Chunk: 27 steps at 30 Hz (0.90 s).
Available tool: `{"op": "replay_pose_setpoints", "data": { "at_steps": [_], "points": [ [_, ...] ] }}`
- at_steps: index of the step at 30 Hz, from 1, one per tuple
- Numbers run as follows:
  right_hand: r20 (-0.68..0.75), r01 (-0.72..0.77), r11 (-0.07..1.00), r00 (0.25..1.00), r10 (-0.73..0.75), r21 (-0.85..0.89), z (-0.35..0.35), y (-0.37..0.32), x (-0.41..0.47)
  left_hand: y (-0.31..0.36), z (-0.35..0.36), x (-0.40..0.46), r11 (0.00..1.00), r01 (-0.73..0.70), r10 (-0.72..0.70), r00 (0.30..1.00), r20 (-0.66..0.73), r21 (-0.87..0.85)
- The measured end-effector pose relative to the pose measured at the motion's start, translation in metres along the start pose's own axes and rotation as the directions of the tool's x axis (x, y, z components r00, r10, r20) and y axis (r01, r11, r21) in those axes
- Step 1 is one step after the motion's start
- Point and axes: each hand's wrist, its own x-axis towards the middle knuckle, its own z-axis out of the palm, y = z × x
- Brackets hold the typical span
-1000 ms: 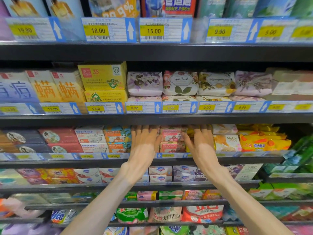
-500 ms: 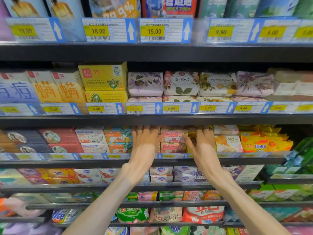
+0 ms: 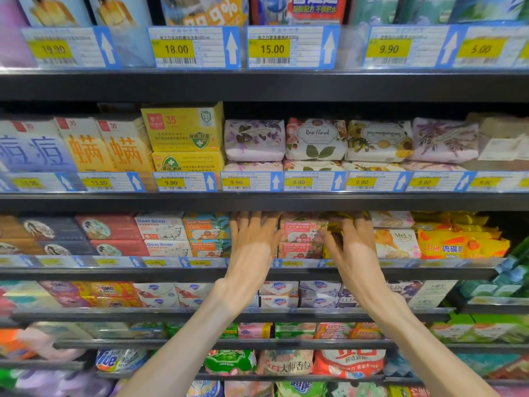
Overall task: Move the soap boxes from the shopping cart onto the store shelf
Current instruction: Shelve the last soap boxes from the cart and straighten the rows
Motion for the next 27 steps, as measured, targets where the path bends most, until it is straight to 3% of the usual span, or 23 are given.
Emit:
{"op": "replay_pose_setpoints", "data": {
  "at_steps": [13,19,24,27],
  "points": [
    [-0.034,0.042,0.999,0.999,-0.043,-0.03,0.004,-0.002,-0.002,0.001,-0.004,0.004,0.999,0.037,-0.036,0.998,0.047,-0.015],
    [-0.015,-0.033,0.999,0.999,0.033,-0.031,-0.004,-0.022,-0.01,-0.013,-0.018,-0.007,0.998,0.011,-0.013,0.999,0.035,0.056],
    [0.043,0.183,0.981,0.983,-0.18,-0.066,0.001,-0.052,-0.009,-0.039,-0.028,-0.012,0.988,0.035,-0.042,0.998,0.04,0.153],
    [0.084,0.2,0.969,0.978,-0.19,-0.142,0.01,-0.071,0.0,-0.054,-0.03,-0.013,0.983,0.031,-0.037,0.999,0.028,0.184]
  ]
}}
